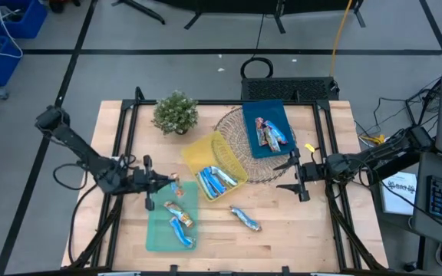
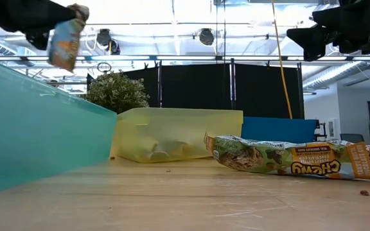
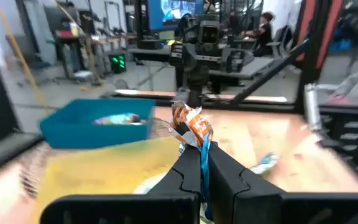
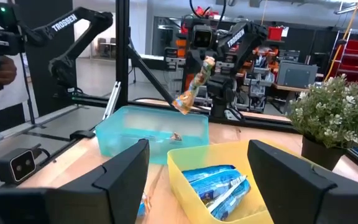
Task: Pick and place Granola Bars by type
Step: Put the yellow granola bar into the green bin
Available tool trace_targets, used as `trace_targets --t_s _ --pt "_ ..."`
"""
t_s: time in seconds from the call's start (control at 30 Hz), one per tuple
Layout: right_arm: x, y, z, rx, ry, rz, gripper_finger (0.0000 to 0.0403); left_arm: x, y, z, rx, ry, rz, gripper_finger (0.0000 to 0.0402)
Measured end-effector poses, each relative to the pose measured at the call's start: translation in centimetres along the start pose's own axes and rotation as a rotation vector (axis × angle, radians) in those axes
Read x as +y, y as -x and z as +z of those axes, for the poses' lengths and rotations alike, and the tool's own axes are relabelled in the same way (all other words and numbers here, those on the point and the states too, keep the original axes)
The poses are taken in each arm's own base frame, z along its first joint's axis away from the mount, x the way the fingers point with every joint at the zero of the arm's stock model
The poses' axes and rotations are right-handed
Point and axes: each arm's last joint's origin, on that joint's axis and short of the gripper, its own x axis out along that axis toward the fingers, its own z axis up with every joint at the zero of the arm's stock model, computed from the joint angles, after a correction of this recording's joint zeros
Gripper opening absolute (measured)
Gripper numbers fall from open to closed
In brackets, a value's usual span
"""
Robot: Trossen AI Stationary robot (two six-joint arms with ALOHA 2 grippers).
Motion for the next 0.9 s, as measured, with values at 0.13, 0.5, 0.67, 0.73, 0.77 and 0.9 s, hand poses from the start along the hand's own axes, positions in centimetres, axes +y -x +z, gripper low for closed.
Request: trace_targets --t_s 0.13,0.5,0.67,0.73,0.77,0.9 --pt "0.0 0.0 0.0 0.001 -0.001 0.000 0.0263 -0.9 0.8 -0.3 0.024 0.083 -0.067 0.0010" --pt "0.0 0.0 0.1 -0.007 -0.010 -0.001 0.0263 -2.7 0.7 -4.4 0.303 0.264 -0.178 0.0010" --pt "0.0 0.0 0.2 -0.019 -0.012 -0.004 0.0263 -3.0 0.6 -5.4 0.383 0.404 -0.174 0.0039" --pt "0.0 0.0 0.2 -0.020 -0.012 -0.005 0.0263 -3.1 0.5 -5.6 0.402 0.447 -0.167 0.0057" --pt "0.0 0.0 0.2 -0.022 -0.013 -0.005 0.0263 -3.2 0.5 -5.7 0.409 0.460 -0.164 0.0064" --pt "0.0 0.0 0.2 -0.022 -0.013 -0.005 0.0263 -3.2 0.5 -5.9 0.416 0.464 -0.158 0.0083"
